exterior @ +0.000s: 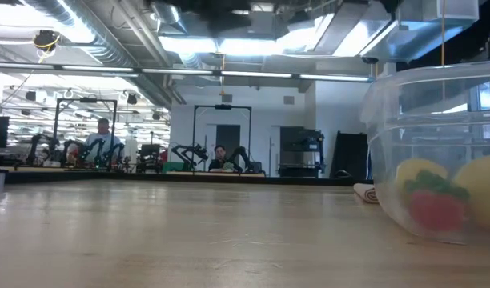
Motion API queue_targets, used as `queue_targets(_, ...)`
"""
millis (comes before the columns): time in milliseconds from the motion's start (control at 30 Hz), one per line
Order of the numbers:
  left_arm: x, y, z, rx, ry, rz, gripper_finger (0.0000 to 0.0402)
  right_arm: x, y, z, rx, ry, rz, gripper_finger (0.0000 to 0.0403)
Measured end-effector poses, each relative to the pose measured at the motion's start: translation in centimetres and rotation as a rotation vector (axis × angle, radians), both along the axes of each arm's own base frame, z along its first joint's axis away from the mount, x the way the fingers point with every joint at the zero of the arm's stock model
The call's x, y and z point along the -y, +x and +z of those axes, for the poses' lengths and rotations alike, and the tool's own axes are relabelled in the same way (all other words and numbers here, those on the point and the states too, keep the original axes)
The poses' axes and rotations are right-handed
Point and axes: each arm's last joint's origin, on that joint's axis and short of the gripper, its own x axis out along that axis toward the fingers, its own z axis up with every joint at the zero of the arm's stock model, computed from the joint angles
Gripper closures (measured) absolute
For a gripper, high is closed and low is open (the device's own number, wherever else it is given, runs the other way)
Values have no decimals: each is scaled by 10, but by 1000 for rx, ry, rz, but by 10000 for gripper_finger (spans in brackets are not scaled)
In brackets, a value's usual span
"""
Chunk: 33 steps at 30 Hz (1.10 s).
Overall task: Pick and placing Produce into tupperware
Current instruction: Return to Home Position
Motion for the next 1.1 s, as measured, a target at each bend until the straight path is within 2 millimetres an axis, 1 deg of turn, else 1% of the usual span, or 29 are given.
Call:
queue_targets(67,-2,-24,-10,19,4,36,170,-2,-12,-16,10,8,-32,165)
queue_targets(200,-2,-63,-32,65,-22,110,170,-4,-28,-39,135,-42,-89,165)
queue_targets(267,-1,-80,-43,108,-36,145,170,-5,-35,-49,199,-71,-103,165)
queue_targets(400,-2,-104,-70,186,-87,212,170,-6,-46,-70,258,-79,-135,165)
queue_targets(500,1,-117,-91,209,-121,239,170,-8,-52,-88,259,-48,-149,165)
queue_targets(600,6,-126,-110,231,-152,238,170,-9,-57,-103,285,-21,-155,165)
queue_targets(767,14,-137,-137,276,-195,224,170,-10,-64,-122,340,4,-160,165)
queue_targets(900,20,-145,-154,330,-221,221,170,-11,-67,-137,383,22,-163,165)
queue_targets(1100,26,-155,-175,363,-255,242,170,-12,-70,-155,433,61,-166,165)
